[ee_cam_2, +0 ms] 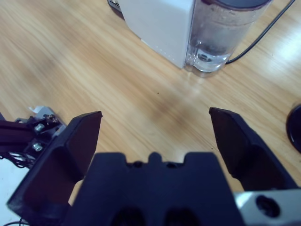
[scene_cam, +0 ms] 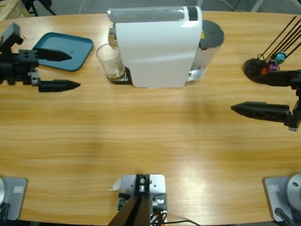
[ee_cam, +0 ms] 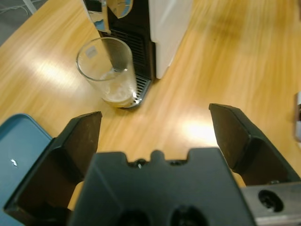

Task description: Pour coffee

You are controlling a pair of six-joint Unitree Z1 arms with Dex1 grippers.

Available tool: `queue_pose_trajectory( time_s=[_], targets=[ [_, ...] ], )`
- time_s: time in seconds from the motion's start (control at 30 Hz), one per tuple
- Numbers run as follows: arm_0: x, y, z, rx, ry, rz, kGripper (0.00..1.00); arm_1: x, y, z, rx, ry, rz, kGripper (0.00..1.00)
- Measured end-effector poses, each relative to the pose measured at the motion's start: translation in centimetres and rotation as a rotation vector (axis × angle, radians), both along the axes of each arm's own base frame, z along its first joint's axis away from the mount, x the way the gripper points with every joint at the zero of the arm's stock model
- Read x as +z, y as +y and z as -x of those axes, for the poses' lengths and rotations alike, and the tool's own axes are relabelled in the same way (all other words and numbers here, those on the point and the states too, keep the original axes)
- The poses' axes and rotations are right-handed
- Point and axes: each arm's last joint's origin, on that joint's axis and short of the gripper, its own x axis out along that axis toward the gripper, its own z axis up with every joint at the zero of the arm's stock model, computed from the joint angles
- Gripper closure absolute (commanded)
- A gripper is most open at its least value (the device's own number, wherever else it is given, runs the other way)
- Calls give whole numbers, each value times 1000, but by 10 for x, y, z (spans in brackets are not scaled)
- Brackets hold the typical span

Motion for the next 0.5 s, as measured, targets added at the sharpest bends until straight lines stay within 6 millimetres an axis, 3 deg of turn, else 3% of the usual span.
queue_pose_trajectory(
  time_s=[0.13, 0.5],
  targets=[
    [-6, -7, -24, -33, -30, -29, 4, -1, -1, 1, 5, 17, 9, 0],
    [-25, -24, -64, -85, -79, 16, 4, -2, -1, 2, 7, 31, 17, 0]
  ],
)
